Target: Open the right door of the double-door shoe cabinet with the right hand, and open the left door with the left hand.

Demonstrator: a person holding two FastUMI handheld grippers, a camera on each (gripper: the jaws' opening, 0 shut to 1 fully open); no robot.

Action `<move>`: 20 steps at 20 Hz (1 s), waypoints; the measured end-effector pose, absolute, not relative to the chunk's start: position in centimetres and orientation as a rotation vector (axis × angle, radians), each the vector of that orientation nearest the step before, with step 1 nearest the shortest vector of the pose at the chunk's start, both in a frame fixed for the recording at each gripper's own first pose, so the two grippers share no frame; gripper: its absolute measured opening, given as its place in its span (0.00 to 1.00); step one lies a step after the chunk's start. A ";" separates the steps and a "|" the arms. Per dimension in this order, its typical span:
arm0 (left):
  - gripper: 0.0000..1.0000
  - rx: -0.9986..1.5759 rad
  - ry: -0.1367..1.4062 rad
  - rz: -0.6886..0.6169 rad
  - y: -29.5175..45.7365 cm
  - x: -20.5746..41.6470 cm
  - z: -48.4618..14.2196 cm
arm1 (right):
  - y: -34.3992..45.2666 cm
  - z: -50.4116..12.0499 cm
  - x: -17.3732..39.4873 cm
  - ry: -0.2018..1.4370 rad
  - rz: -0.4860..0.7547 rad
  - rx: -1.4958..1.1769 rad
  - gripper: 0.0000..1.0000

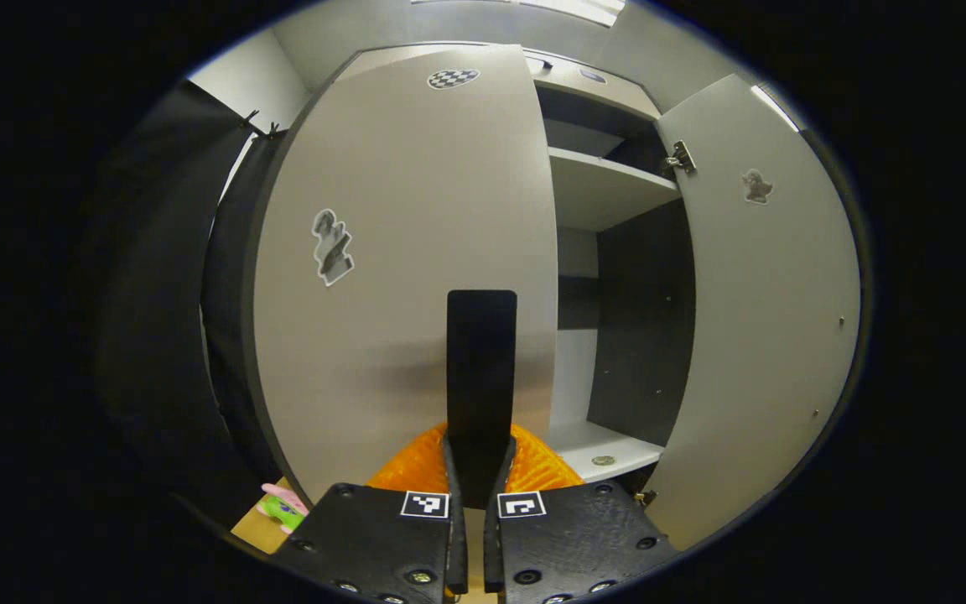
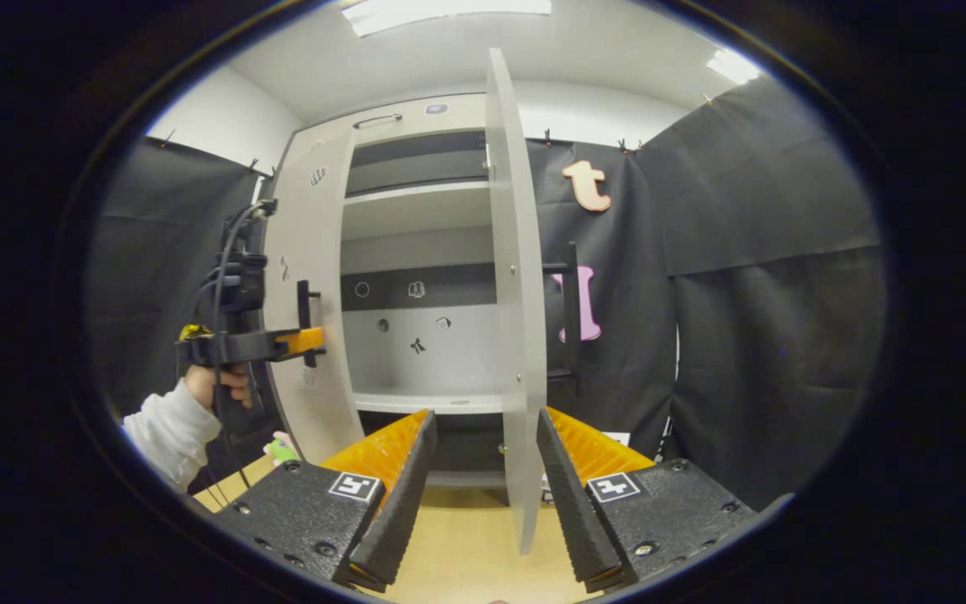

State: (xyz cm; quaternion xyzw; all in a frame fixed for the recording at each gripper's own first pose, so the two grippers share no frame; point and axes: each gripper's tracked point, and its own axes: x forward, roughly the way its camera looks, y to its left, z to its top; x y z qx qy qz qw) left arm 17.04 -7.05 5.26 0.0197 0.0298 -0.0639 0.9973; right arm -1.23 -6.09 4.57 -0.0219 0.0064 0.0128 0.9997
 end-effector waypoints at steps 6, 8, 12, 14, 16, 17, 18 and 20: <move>0.06 0.042 0.049 -0.106 -2.0 11.2 5.7 | -3.9 4.2 -1.9 0.017 0.054 -0.057 0.76; 0.06 0.039 0.045 -0.089 -0.3 10.0 6.1 | -3.2 4.2 -1.7 0.018 0.063 -0.058 0.76; 0.06 0.014 0.037 -0.087 1.7 8.8 6.3 | -1.4 4.2 -1.1 0.019 0.090 -0.055 0.76; 0.06 0.049 0.023 -0.050 3.2 8.3 6.4 | -0.6 3.9 -0.9 0.022 0.104 -0.065 0.76; 0.05 0.065 0.021 -0.035 4.4 8.1 6.5 | 0.0 3.6 -0.6 0.028 0.115 -0.072 0.76; 0.05 0.063 0.024 -0.030 5.2 7.8 6.5 | 0.2 3.6 -0.5 0.029 0.117 -0.073 0.76; 0.05 0.058 0.027 -0.022 5.8 7.7 6.5 | 0.2 3.5 -0.4 0.032 0.116 -0.074 0.76; 0.05 0.047 0.027 0.000 7.6 7.2 6.9 | 0.2 3.6 -0.2 0.028 0.113 -0.072 0.76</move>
